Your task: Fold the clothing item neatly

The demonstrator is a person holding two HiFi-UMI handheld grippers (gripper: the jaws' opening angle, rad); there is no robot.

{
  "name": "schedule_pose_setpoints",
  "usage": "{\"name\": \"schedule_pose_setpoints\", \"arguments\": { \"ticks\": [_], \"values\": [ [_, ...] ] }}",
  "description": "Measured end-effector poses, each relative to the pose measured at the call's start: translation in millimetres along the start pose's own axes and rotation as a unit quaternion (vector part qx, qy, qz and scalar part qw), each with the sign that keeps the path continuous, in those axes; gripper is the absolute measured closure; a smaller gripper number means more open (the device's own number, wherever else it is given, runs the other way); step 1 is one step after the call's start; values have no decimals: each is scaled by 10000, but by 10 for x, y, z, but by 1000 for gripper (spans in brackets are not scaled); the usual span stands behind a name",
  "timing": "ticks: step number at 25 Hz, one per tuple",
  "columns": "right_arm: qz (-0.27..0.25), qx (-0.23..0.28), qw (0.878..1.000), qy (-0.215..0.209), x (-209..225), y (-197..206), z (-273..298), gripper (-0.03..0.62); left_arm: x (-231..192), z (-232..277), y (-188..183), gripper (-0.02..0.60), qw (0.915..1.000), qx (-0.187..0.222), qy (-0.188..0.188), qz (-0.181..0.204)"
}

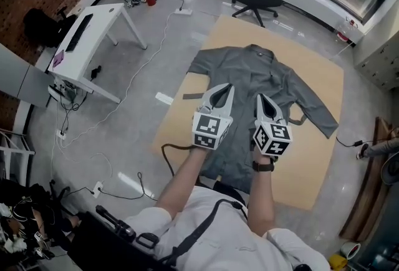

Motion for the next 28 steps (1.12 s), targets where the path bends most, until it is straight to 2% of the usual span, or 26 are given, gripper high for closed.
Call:
{"name": "schedule_pose_setpoints", "arguments": {
  "ticks": [5, 11, 15, 19, 21, 24, 28],
  "values": [
    [66, -274, 9992, 294, 99, 232, 51, 589, -219, 37, 185, 581, 9993, -301, -47, -195],
    [-40, -819, 9955, 477, 258, 803, 7, 589, -274, 59, 785, 581, 9948, -1007, 103, -90],
    [293, -1329, 9891, 562, 312, 1317, -56, 589, -238, 20, 1278, 581, 9866, -1605, 277, -21],
    [508, -1797, 9809, 537, 324, 1889, -99, 589, -130, -57, 1711, 581, 9745, -2170, 563, 28],
    [580, -1962, 9779, 436, 321, 2136, -69, 484, -84, -101, 1888, 581, 9687, -2396, 641, -33],
    [522, -2281, 9716, 345, 312, 2425, 33, 476, -47, -145, 2052, 581, 9626, -2626, 654, -110],
    [239, -2863, 9575, 253, 258, 2780, 202, 471, -10, -198, 2164, 581, 9571, -2809, 704, -103]
  ]
}}
Point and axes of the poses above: the fingertips, and each gripper's own axes: z forward along the fingers, x to its right, y out of its underside, the point moved 10 cm from there along -z, backward along the fingers, and after that the axes turned 9 degrees about -y, right-handed, at the moved point
